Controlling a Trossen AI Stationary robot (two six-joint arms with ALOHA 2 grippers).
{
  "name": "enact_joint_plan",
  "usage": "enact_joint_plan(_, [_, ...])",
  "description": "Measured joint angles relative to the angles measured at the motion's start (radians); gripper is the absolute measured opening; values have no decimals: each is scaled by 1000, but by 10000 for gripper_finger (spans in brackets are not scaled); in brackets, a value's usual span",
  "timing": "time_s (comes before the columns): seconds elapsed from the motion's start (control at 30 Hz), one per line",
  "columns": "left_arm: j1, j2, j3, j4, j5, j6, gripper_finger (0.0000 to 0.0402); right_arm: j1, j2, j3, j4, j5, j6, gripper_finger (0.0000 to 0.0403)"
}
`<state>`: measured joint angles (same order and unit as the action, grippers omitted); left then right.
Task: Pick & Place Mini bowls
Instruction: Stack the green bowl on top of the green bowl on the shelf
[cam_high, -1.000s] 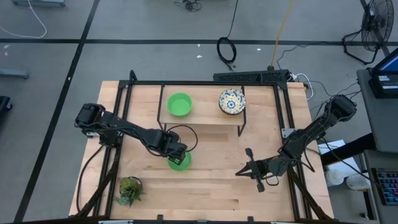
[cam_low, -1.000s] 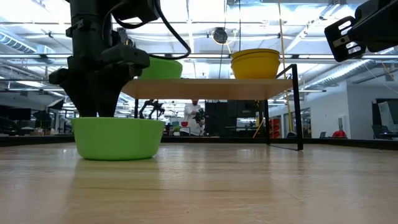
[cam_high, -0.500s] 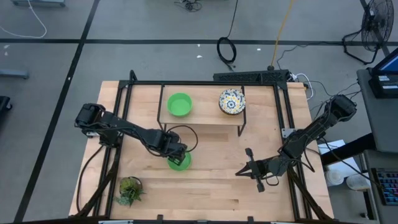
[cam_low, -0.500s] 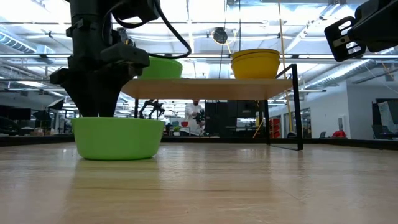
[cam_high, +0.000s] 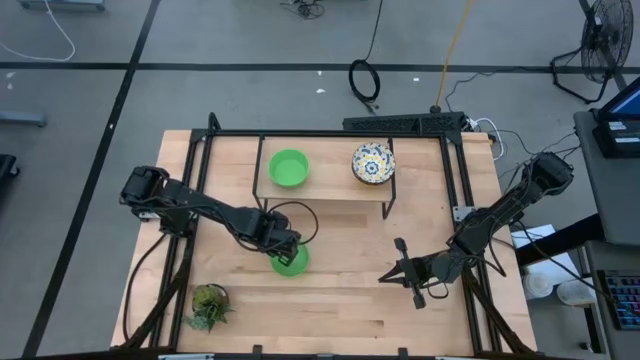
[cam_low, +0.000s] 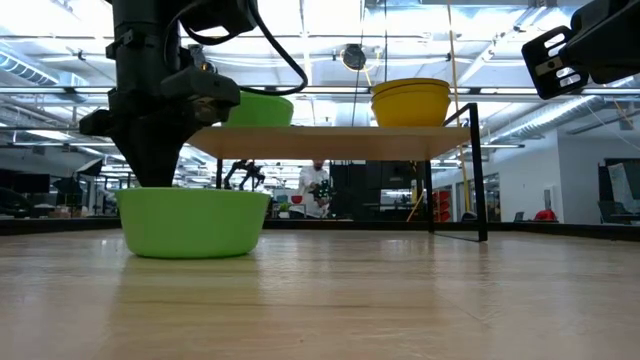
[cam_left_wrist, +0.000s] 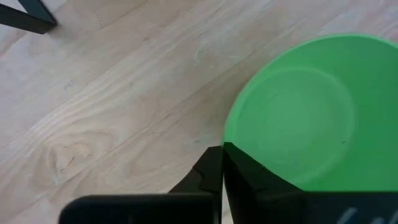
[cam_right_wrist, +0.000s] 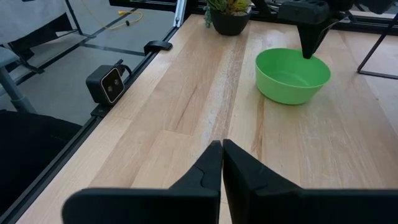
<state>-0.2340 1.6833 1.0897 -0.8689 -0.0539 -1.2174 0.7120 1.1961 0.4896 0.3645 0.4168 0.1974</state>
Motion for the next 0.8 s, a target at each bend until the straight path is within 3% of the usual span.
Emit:
enact_joint_plan(0.47, [-17,-53,-1,1,-68,71,2,0,0,0,-1,0,0,2])
enact_joint_plan(0.8, [-51,-280,-2,5,-164,91,1,0,0,0,1,0,0,2])
